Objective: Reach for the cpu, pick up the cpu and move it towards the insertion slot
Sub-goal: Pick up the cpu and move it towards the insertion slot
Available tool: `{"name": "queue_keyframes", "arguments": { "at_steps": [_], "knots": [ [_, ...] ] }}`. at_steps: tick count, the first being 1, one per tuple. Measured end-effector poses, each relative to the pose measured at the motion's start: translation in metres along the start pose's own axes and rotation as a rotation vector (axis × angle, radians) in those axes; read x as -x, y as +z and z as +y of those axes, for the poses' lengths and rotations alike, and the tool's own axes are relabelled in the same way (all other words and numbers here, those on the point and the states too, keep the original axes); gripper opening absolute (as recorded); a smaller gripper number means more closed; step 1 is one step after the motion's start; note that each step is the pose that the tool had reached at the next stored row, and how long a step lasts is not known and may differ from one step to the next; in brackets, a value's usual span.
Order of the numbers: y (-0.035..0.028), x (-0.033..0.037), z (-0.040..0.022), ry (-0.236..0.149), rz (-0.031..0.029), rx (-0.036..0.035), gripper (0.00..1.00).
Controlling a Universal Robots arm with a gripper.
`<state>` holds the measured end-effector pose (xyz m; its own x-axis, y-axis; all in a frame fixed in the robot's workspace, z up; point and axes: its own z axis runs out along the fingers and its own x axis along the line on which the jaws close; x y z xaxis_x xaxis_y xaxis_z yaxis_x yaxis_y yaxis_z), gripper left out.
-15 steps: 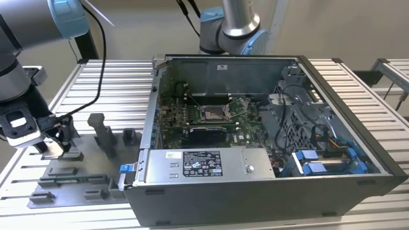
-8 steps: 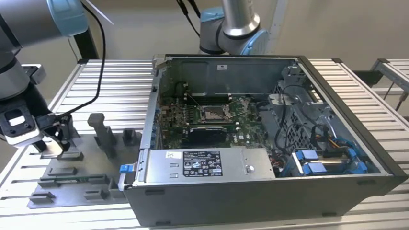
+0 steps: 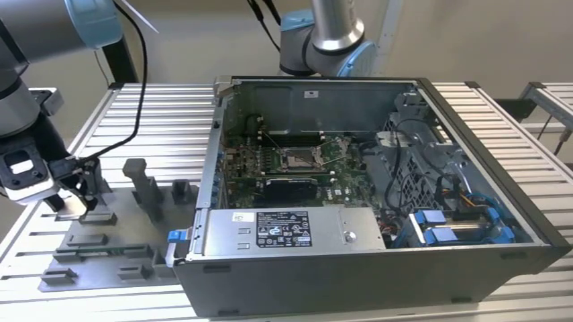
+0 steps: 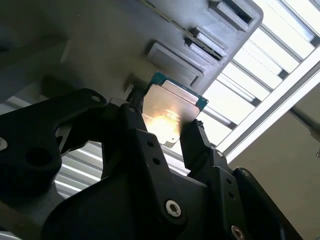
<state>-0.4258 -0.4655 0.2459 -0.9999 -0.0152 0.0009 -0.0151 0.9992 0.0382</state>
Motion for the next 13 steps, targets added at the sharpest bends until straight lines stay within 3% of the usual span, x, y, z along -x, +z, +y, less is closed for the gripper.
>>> {"name": "queue_keyframes", "arguments": {
  "at_steps": [13],
  "knots": [
    [-0.0057,0.0,0.0002,0.001,0.0002,-0.0001,0.0]
  ]
}}
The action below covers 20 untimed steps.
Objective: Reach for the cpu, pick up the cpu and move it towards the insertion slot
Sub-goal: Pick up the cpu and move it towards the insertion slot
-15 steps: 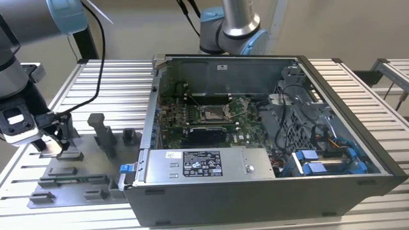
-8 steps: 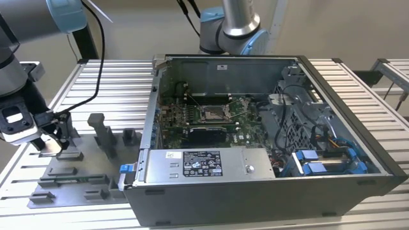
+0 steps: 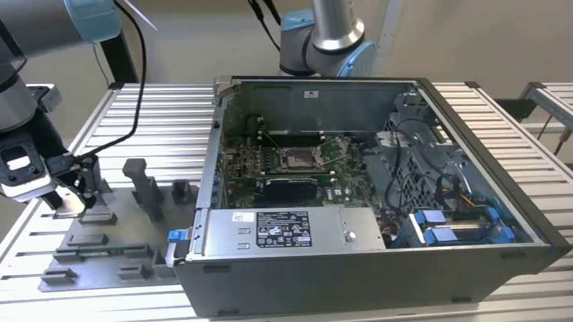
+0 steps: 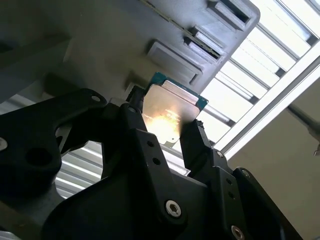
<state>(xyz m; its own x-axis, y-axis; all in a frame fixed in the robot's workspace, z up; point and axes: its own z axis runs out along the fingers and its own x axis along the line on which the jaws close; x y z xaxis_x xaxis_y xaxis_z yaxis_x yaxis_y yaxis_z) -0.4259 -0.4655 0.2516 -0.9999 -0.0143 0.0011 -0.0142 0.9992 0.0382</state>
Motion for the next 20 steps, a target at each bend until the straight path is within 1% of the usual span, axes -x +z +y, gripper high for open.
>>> {"name": "queue_keyframes", "arguments": {
  "at_steps": [20],
  "knots": [
    [-0.0077,0.0,0.0003,0.002,-0.0002,0.0001,0.0]
  ]
}}
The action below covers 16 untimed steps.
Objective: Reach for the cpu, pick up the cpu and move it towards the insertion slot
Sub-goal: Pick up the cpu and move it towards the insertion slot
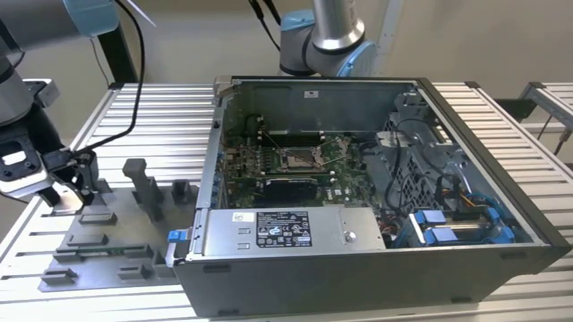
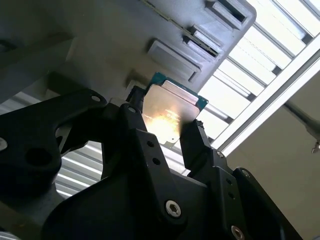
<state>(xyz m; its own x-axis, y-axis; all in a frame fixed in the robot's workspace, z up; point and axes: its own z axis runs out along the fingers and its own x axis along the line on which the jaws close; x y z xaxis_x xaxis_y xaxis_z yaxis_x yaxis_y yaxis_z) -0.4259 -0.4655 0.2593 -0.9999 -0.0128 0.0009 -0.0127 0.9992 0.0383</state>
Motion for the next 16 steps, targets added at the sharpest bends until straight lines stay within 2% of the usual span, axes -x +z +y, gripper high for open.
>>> {"name": "queue_keyframes", "arguments": {
  "at_steps": [16],
  "knots": [
    [-0.009,0.0,0.0004,0.001,0.0001,-0.0001,0.0]
  ]
}}
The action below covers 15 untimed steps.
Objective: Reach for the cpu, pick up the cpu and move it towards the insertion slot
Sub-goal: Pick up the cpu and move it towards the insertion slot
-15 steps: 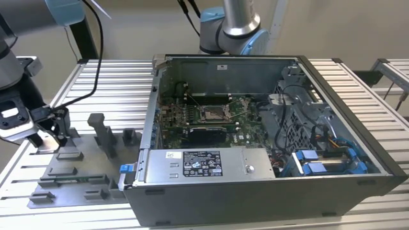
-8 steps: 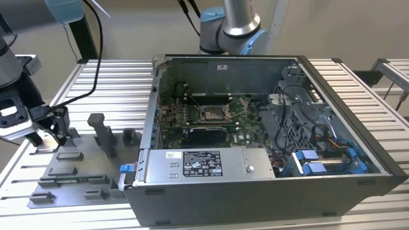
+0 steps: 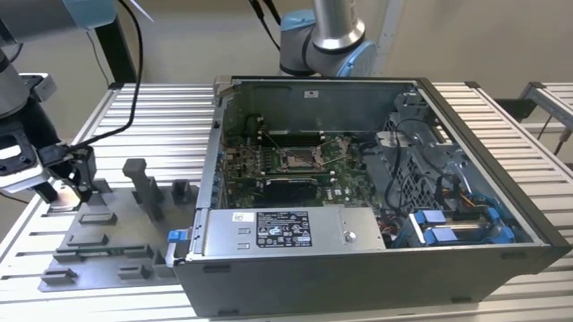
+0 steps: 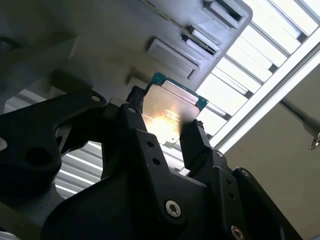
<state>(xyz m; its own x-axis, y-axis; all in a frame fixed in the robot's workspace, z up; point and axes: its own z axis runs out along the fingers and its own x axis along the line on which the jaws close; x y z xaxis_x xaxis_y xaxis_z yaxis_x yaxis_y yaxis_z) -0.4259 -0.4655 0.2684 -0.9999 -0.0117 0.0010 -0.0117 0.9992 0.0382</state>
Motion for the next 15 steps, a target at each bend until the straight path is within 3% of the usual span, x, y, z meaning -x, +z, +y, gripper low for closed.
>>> {"name": "queue_keyframes", "arguments": {
  "at_steps": [15],
  "knots": [
    [-0.0131,0.0,0.0005,0.001,-0.0002,0.0,0.0]
  ]
}}
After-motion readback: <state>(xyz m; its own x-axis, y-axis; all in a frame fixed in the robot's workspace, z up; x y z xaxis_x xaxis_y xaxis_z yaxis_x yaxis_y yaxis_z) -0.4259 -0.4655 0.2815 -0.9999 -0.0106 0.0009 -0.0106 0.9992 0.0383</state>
